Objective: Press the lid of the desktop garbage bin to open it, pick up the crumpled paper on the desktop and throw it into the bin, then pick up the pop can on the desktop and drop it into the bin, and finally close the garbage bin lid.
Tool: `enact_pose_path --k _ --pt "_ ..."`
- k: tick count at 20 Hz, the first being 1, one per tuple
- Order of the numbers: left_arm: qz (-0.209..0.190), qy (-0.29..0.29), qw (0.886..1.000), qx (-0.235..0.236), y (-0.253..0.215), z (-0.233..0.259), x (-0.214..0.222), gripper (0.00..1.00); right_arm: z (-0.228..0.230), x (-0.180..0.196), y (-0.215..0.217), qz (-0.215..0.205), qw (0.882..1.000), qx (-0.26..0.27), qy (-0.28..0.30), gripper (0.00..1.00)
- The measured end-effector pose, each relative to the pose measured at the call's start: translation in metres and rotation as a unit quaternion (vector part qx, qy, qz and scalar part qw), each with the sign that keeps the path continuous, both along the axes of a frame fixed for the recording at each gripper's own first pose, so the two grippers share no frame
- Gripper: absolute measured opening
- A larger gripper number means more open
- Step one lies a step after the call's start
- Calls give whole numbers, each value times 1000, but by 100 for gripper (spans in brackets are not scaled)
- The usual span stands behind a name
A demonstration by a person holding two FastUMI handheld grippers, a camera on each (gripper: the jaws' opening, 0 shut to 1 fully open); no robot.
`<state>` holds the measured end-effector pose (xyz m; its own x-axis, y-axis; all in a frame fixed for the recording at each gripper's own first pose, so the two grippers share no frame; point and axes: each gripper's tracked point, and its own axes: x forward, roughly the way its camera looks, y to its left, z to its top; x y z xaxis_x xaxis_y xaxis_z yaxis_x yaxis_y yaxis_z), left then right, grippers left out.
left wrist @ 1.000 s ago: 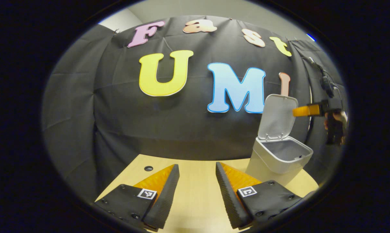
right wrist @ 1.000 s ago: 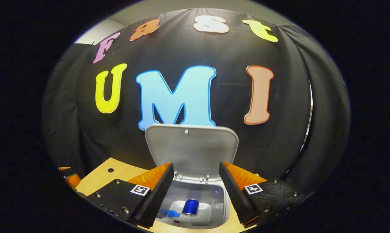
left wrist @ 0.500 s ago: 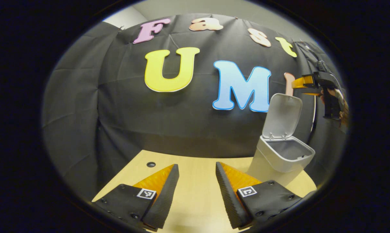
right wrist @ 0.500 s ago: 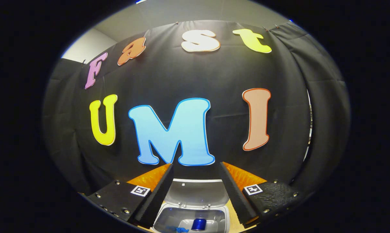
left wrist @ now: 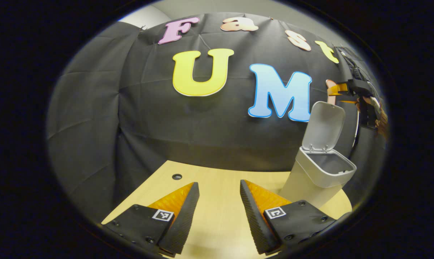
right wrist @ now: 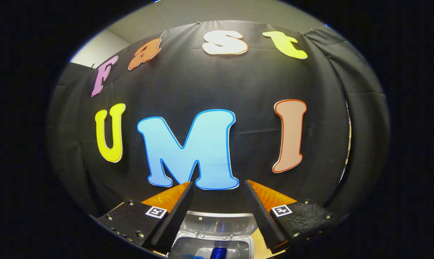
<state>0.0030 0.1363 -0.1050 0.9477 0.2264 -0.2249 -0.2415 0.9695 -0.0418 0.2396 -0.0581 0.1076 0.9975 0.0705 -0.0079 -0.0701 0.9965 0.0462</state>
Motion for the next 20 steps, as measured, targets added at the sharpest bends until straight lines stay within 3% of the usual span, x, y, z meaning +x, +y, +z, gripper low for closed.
enact_pose_path --k 4,5,8,11,12,13,15,16,17,20 --pt "-1 -1 1000 1 0 -1 1 77 -26 10 10 7 999 -31 32 90" --pt "-1 -1 1000 0 1 -1 1 82 -27 9 11 9 999 -29 34 90" --pt "-5 1 1000 2 -2 -3 4 82 -30 5 11 11 999 -6 39 91" --pt "-14 1 1000 5 -7 -3 6 82 -38 -12 14 16 999 -7 43 91" --pt "-18 1 1000 6 -10 -3 6 72 -40 -18 14 18 999 -7 45 91" --pt "-23 1 1000 7 -15 -4 6 72 -43 -24 14 19 999 -7 47 91" --pt "-36 0 999 6 -24 -3 8 82 -53 -40 16 23 998 -3 55 91" --pt "-41 -2 999 8 -28 -1 10 72 -60 -46 17 26 998 -4 62 91" --pt "-46 -3 999 9 -32 1 12 82 -67 -51 19 28 997 -6 69 91" --pt "-61 -8 998 14 -44 6 17 80 -90 -64 22 36 995 -8 89 91"
